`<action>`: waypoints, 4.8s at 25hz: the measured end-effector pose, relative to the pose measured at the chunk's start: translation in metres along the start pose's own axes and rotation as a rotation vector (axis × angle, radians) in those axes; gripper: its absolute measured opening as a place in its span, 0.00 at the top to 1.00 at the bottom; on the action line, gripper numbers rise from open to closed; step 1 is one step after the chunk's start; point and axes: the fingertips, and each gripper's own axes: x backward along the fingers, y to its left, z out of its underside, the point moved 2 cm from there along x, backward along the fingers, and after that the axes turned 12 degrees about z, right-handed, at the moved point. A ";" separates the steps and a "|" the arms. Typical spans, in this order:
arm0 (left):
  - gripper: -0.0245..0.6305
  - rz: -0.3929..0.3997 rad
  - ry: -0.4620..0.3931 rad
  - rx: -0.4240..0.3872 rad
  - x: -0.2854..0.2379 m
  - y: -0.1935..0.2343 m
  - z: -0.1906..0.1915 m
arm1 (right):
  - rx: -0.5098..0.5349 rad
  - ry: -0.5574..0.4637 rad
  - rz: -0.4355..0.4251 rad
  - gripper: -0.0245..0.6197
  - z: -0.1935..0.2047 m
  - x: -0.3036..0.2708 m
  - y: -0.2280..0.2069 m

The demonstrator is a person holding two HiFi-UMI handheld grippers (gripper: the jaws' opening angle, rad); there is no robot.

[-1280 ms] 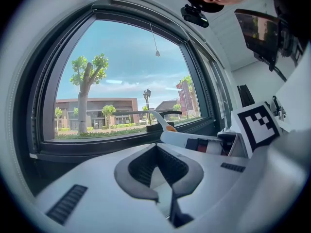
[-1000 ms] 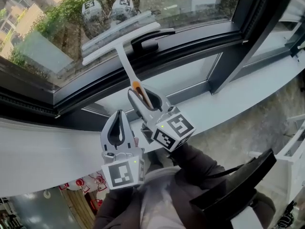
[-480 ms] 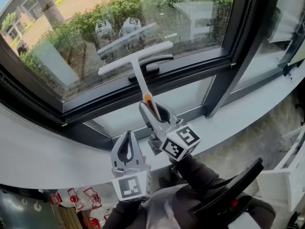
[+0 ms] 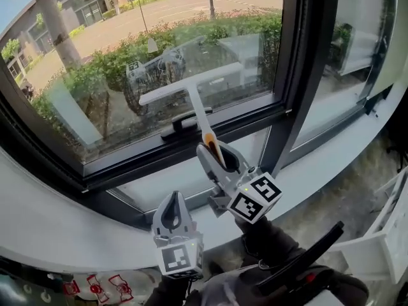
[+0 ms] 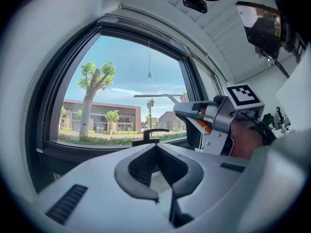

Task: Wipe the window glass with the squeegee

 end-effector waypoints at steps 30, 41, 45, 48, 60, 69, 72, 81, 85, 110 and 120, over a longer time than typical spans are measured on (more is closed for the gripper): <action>0.96 -0.101 -0.135 -0.060 -0.128 -0.009 -0.090 | -0.110 -0.156 -0.348 0.84 -0.160 -0.088 -0.026; 0.96 -0.144 -0.155 -0.051 -0.133 -0.002 -0.083 | -0.118 -0.130 -0.352 0.84 -0.154 -0.112 -0.038; 0.96 -0.147 -0.128 -0.051 -0.135 0.000 -0.081 | -0.110 -0.137 -0.356 0.84 -0.153 -0.116 -0.039; 0.96 -0.155 -0.122 -0.047 -0.133 0.000 -0.081 | -0.102 -0.139 -0.345 0.85 -0.152 -0.115 -0.036; 0.96 -0.165 -0.159 -0.042 -0.153 0.012 -0.084 | -0.102 -0.131 -0.406 0.85 -0.153 -0.117 -0.039; 0.96 -0.170 -0.149 -0.093 -0.160 0.021 -0.080 | -0.141 -0.109 -0.378 0.86 -0.132 -0.108 -0.051; 0.96 -0.166 -0.157 -0.122 -0.167 0.025 -0.092 | -0.151 -0.111 -0.355 0.86 -0.130 -0.107 -0.056; 0.96 -0.181 -0.156 -0.103 -0.172 0.043 -0.094 | -0.188 -0.071 -0.330 0.86 -0.101 -0.100 -0.063; 0.96 -0.171 -0.164 -0.092 -0.176 0.030 -0.105 | -0.198 -0.067 -0.328 0.86 -0.109 -0.088 -0.069; 0.96 -0.213 0.186 -0.055 -0.195 0.033 -0.064 | -0.251 -0.005 -0.288 0.86 -0.067 -0.060 -0.101; 0.96 -0.202 0.220 -0.021 -0.194 0.038 -0.052 | -0.265 0.021 -0.263 0.86 -0.044 -0.056 -0.105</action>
